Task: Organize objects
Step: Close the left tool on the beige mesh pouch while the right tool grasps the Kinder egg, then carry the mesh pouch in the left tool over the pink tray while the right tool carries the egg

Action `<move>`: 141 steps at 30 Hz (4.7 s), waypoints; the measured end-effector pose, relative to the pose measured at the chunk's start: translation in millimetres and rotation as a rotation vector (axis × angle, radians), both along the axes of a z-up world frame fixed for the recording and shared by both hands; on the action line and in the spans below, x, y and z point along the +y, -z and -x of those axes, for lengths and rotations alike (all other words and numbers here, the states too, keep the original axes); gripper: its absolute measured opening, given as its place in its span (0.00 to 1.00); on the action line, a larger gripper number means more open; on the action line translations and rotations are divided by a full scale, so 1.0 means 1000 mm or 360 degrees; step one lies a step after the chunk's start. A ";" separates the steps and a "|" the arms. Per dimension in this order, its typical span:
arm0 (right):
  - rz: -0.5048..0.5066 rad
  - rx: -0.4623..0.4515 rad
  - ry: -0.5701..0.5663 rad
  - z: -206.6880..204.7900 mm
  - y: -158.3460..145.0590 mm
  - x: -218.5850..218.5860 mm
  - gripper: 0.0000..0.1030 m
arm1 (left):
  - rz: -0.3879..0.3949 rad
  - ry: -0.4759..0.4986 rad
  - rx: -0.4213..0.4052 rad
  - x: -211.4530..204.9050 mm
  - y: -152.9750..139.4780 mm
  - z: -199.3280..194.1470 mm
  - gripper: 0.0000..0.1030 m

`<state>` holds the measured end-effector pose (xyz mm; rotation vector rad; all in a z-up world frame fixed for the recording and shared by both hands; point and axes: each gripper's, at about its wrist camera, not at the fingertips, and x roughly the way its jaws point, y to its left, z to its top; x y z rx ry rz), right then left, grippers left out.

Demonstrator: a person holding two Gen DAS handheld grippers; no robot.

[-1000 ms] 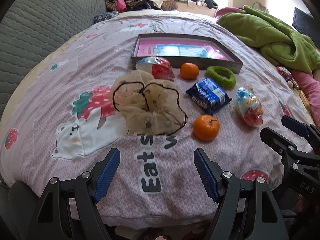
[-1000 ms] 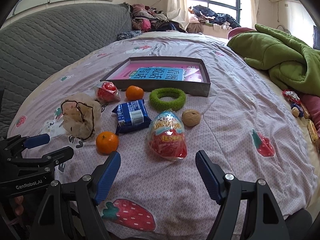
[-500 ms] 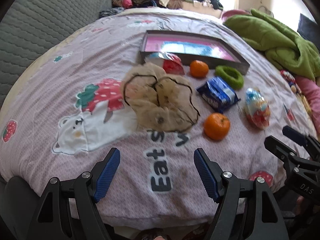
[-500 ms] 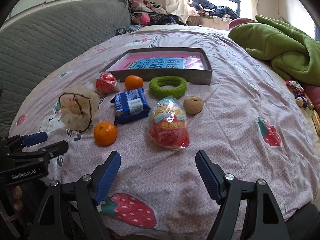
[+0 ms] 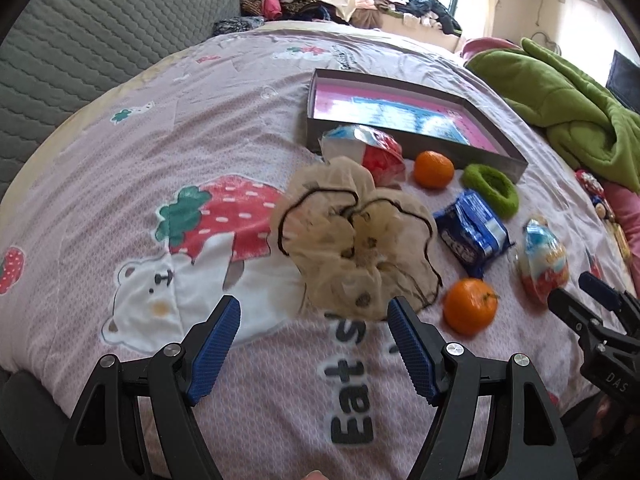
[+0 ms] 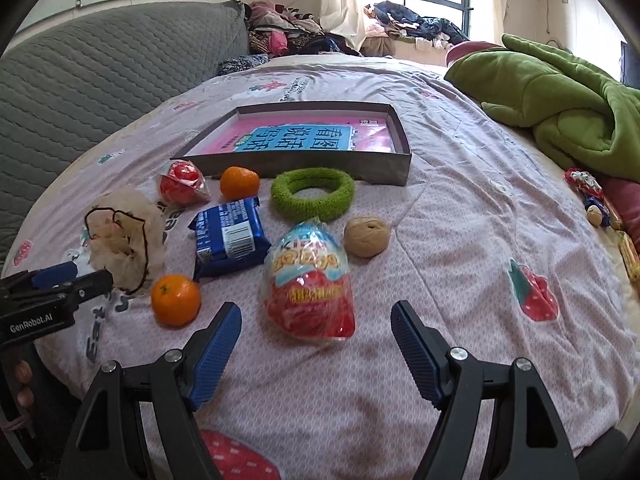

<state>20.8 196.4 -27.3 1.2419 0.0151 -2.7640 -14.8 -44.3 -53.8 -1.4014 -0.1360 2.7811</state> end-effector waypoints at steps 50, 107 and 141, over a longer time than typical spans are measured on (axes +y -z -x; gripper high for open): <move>0.0035 0.0050 -0.0038 0.013 0.013 -0.007 0.49 | -0.0035 0.0204 0.0116 0.021 0.019 0.023 0.13; 0.0051 0.0425 -0.0123 0.094 -0.064 0.004 0.49 | 0.0020 0.0223 0.0500 0.061 -0.077 0.108 0.13; 0.0076 0.0243 -0.0153 0.201 -0.039 0.031 0.49 | 0.0022 0.0135 0.0224 0.069 -0.047 0.220 0.13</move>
